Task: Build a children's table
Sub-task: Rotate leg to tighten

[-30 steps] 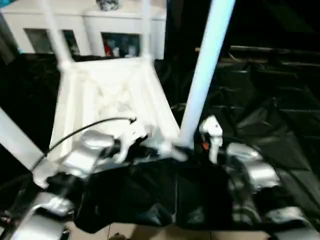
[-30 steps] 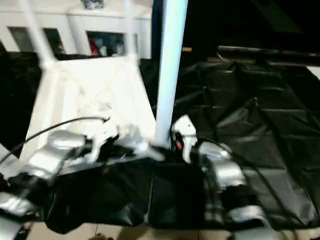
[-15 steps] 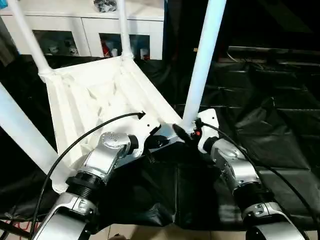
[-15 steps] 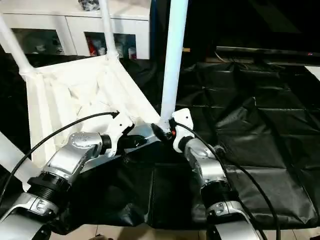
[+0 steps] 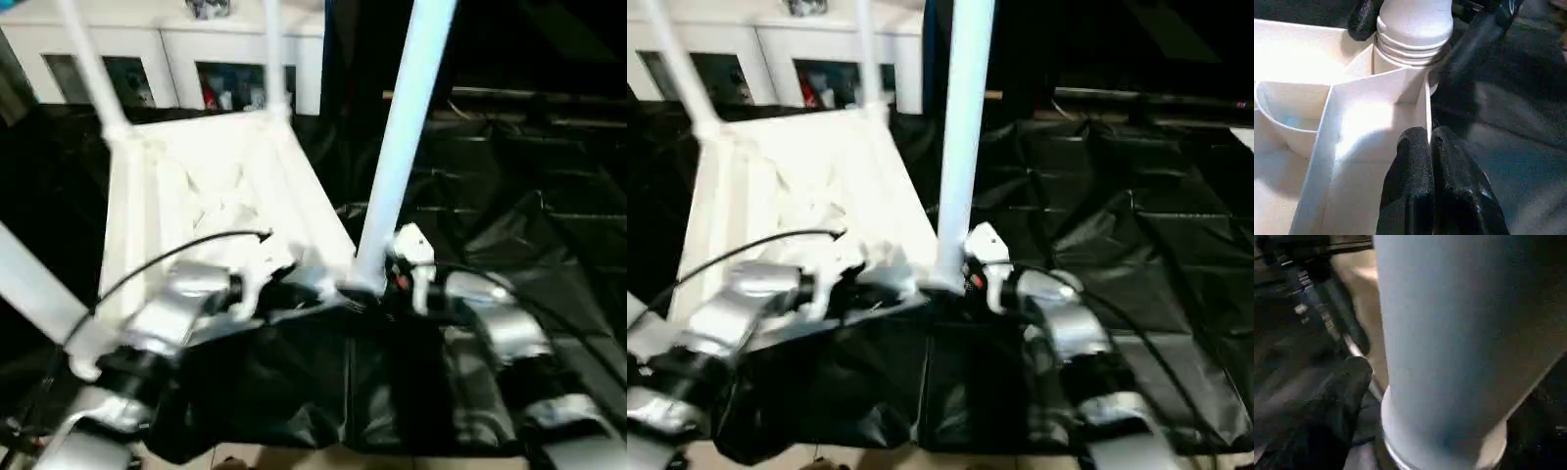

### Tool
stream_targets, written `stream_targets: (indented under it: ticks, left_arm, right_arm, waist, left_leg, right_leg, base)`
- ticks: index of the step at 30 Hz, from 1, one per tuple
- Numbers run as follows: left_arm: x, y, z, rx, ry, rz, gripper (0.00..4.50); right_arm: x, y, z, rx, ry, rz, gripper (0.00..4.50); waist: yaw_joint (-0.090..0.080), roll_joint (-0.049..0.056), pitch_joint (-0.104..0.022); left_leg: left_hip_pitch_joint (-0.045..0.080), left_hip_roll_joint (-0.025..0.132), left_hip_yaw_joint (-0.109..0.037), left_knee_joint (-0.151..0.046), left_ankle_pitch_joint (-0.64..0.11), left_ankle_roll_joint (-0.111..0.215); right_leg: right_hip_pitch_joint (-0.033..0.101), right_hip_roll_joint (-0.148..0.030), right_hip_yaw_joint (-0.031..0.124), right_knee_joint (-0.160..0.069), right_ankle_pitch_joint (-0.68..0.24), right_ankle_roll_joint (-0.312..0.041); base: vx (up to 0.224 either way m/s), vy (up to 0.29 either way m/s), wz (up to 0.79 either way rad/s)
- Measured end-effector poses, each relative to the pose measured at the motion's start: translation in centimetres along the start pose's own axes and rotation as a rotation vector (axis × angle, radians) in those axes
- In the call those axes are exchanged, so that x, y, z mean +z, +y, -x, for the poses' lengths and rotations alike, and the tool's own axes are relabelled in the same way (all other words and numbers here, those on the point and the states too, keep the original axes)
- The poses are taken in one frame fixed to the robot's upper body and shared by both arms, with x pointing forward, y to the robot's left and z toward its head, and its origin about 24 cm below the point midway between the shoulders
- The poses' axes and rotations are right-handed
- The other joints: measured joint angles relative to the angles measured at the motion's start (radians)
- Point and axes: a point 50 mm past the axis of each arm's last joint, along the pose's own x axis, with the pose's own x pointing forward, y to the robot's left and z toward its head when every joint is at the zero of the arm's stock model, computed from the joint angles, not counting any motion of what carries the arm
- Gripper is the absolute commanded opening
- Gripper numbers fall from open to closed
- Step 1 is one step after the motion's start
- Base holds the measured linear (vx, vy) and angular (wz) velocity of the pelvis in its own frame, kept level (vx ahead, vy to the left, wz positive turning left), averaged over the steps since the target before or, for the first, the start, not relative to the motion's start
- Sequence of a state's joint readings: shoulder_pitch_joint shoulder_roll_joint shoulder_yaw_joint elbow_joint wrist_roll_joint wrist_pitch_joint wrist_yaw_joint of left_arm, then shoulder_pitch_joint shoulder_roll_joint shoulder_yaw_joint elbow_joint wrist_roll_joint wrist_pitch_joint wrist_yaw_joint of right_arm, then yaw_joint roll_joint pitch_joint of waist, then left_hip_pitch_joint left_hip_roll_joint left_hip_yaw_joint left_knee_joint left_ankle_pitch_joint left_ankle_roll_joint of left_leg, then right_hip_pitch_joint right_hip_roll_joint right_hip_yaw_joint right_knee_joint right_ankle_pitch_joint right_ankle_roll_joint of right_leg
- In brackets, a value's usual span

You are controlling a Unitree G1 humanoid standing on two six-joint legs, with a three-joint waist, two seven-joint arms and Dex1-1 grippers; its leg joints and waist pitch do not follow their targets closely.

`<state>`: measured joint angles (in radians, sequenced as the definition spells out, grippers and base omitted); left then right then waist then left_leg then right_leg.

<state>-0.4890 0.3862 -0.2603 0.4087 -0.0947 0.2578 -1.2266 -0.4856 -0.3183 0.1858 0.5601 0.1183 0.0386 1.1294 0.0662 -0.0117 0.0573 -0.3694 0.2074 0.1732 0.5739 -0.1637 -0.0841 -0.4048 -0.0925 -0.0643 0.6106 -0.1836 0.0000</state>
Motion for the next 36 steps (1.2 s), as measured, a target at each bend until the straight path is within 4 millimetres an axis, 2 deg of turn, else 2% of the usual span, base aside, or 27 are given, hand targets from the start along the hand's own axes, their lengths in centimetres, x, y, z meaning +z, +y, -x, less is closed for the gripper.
stream_targets:
  ticks: [6,14,20,30,36]
  left_arm:
    - [-0.5,-0.4,1.0,-0.085,0.022,0.007,0.0]
    - [-0.6,-0.5,1.4,-0.122,0.029,0.006,0.0]
    - [-0.6,-0.5,1.0,-0.1,0.026,0.005,0.0]
    - [0.9,1.5,-2.5,0.221,-0.01,0.047,0.0]
    - [1.5,1.6,-3.8,0.296,-0.03,0.09,0.0]
  right_arm:
    - [0.0,0.9,0.4,0.133,0.031,0.027,3.86]
    - [0.0,1.5,0.2,0.158,0.003,-0.02,3.16]
    - [-0.5,1.8,-0.2,0.108,-0.04,-0.078,2.77]
    - [-0.8,-1.0,-3.1,-0.495,-0.138,-0.251,2.67]
    - [-0.3,-1.6,-4.0,-0.643,-0.138,-0.302,2.67]
  waist:
    - [0.012,-0.006,0.002]
    - [0.024,-0.008,0.002]
    - [0.024,-0.008,0.002]
    - [-0.007,-0.008,0.0]
    - [-0.007,-0.001,-0.004]
  left_leg:
    - [0.0,0.0,0.0,0.002,0.0,0.0]
    - [0.001,0.0,0.0,0.002,0.0,0.0]
    - [0.002,0.0,0.0,0.002,0.0,0.0]
    - [0.006,0.0,-0.002,0.002,0.0,-0.001]
    - [0.004,-0.001,-0.001,0.002,0.0,-0.001]
  right_leg:
    - [0.0,0.0,0.0,0.001,0.0,-0.001]
    - [0.0,0.0,0.0,0.001,0.001,-0.001]
    - [0.001,0.0,0.001,0.001,0.001,-0.002]
    - [0.003,0.0,0.001,0.002,0.001,0.0]
    - [0.003,0.0,0.002,0.0,0.001,-0.001]
  base:
    - [0.0,0.0,0.0]
    - [0.0,0.0,0.0]
    - [0.0,0.0,0.0]
    - [0.0,0.0,0.0]
    - [0.0,0.0,0.0]
